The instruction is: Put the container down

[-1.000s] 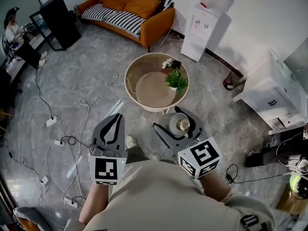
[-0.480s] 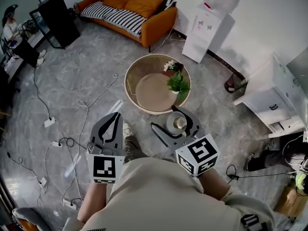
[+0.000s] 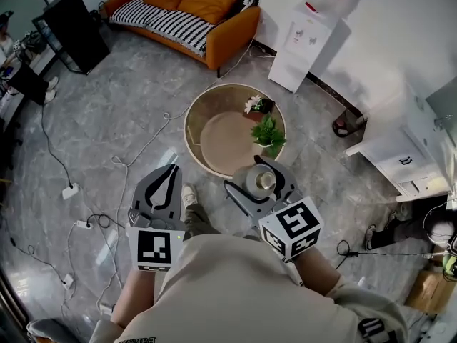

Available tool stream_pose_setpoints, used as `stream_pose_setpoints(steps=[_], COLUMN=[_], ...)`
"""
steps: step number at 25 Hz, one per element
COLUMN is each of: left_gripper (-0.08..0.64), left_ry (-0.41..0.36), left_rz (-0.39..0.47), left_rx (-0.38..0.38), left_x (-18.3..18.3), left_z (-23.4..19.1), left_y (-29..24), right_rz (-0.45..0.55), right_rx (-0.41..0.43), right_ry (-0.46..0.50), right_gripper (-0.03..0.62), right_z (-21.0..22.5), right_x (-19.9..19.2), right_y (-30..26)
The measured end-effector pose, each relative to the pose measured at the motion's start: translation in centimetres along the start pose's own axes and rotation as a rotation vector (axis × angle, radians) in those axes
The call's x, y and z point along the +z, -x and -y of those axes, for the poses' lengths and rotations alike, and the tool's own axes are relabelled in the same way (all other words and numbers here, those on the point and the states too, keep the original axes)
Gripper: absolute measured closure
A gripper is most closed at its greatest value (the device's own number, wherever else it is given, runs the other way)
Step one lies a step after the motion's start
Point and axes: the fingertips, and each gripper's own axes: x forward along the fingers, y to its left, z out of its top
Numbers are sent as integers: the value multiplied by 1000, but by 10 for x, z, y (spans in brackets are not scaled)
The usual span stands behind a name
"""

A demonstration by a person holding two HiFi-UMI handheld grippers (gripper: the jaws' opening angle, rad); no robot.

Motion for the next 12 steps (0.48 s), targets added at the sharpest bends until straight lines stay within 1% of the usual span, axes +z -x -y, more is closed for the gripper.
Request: stream_pose_setpoints(steps=[7, 12], left_gripper=[546, 546], left_ry=[-11, -13], left_rz=[13, 38], left_rx=[-72, -114], left_x=[7, 12], left_z=[-66, -119], left_y=[-51, -91], right_rz=[-17, -24], right_rx=[-52, -93], right_ry=[-21, -22], right_gripper=[261, 261], right_z=[19, 33], right_x=[40, 70], right_y=[-68, -122])
